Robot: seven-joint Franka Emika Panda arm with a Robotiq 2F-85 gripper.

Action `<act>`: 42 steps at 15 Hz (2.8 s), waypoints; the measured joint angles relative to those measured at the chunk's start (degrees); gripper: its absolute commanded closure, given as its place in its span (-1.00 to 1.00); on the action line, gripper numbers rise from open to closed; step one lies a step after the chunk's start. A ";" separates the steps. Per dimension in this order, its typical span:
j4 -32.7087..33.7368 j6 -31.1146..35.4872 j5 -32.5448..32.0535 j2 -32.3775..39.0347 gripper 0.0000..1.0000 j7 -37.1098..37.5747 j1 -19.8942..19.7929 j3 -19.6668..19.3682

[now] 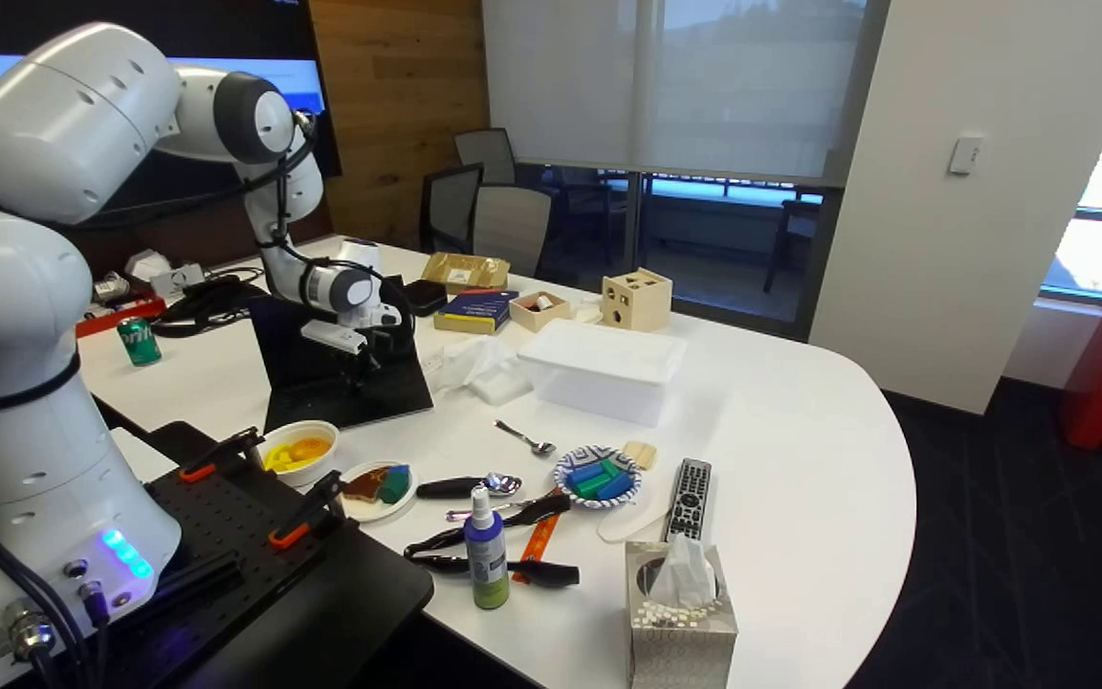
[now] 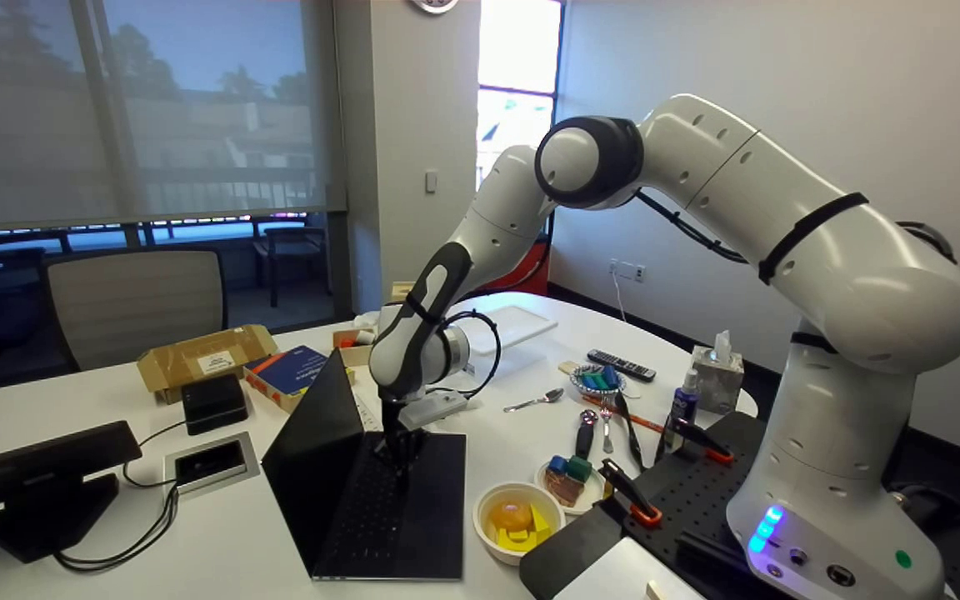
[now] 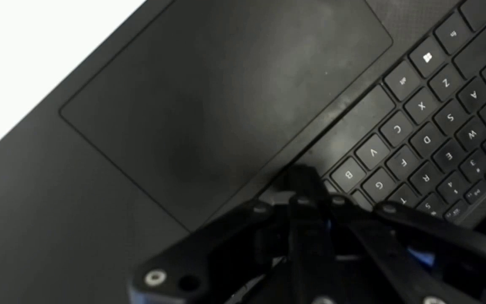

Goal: Open the laptop, press a button on the center of the keyboard and use the napkin to wipe the screen

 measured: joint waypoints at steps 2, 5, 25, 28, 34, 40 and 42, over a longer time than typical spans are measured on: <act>0.91 -1.15 0.00 0.35 1.00 0.00 -0.03 -0.01; 1.54 -2.10 0.00 0.54 0.44 0.00 -0.08 -0.01; 2.34 3.92 -5.58 -5.12 -1.00 15.86 2.24 -15.07; 2.65 3.89 -6.46 -4.99 -1.00 19.41 3.83 -17.22; 6.83 3.84 -7.50 -0.58 -0.50 24.29 5.89 -20.39; 12.99 3.56 -7.51 4.84 0.30 25.67 5.93 -21.61; 14.28 3.54 -7.51 5.78 0.61 25.69 5.93 -21.70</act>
